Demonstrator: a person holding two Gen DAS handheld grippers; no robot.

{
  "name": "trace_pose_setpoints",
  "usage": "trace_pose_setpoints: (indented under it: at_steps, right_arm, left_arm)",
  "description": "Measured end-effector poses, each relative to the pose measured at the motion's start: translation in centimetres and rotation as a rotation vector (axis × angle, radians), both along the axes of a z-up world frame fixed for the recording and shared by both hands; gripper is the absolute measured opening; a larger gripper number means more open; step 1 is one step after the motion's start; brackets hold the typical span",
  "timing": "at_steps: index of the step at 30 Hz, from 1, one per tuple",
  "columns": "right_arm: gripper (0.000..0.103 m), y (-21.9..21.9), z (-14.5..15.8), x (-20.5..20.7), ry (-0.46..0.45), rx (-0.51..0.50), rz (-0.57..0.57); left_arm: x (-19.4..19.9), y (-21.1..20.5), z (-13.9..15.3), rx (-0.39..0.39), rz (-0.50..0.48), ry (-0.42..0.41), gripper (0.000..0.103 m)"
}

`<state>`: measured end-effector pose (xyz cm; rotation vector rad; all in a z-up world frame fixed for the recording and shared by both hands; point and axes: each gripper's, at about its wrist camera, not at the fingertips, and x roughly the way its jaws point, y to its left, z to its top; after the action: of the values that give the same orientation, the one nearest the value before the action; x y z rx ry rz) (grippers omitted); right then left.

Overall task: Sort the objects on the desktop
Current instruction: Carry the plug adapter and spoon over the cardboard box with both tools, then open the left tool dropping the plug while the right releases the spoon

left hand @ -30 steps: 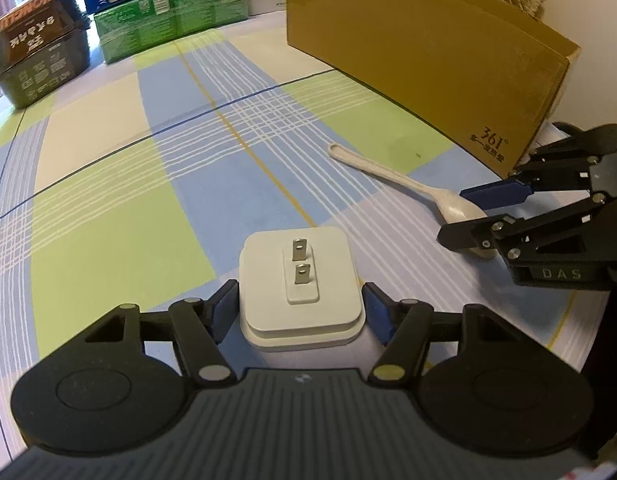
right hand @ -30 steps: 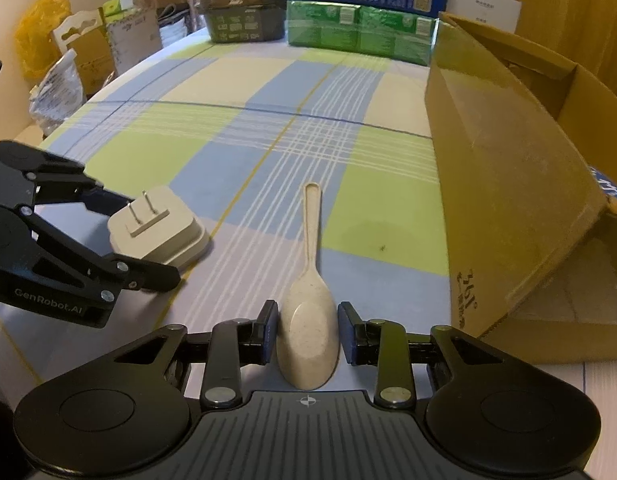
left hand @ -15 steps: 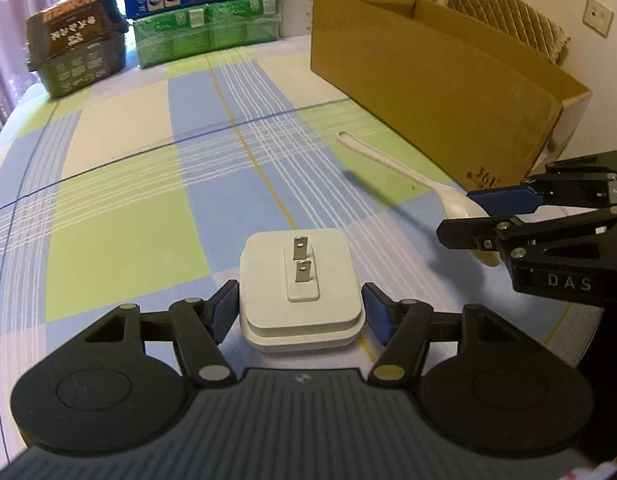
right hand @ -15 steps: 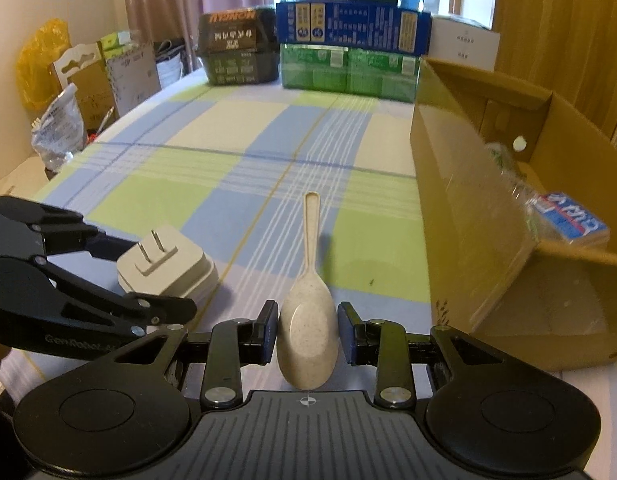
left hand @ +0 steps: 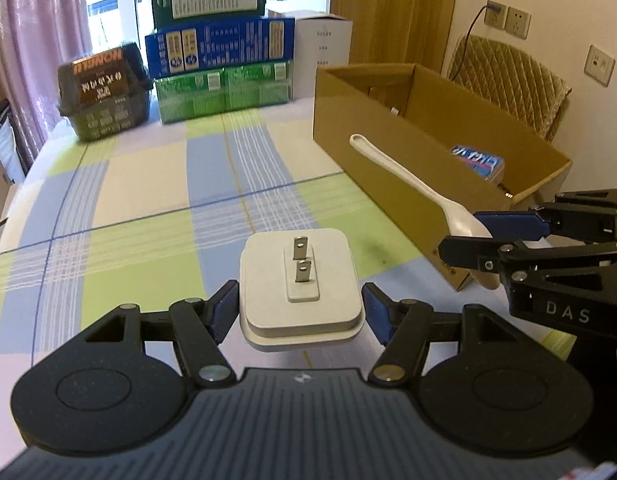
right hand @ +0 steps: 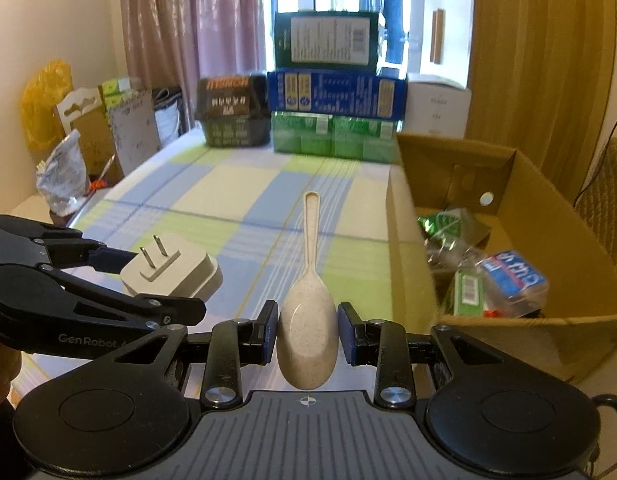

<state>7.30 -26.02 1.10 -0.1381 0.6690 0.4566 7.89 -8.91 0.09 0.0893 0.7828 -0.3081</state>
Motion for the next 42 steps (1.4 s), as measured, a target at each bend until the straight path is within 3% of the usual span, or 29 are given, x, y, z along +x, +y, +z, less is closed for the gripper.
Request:
trace_pose_setpoints:
  at_steps: [20, 28, 35, 38, 42]
  right_arm:
    - [0.029, -6.0, 5.1, -1.4, -0.097, 0.058, -0.113]
    - [0.029, -11.7, 5.7, 2.8, -0.107, 0.052, -0.232]
    - [0.029, -15.2, 4.3, 8.1, -0.076, 0.032, -0.282]
    - [0.03, -16.2, 3.7, 9.7, -0.058, 0.037, -0.291]
    - [0.03, -16.6, 3.3, 10.9, -0.04, 0.051, -0.277]
  left_arm:
    - [-1.5, -5.1, 5.3, -0.016, -0.06, -0.055, 0.061]
    - [2.8, -11.9, 6.6, -0.061, -0.159, -0.086, 0.061]
    - [7.7, -16.5, 4.6, -0.124, -0.201, -0.068, 0.062]
    - [8.6, -17.3, 3.7, -0.116, -0.196, -0.075, 0.081]
    - [8.4, -16.9, 3.6, -0.106, -0.18, -0.092, 0.083]
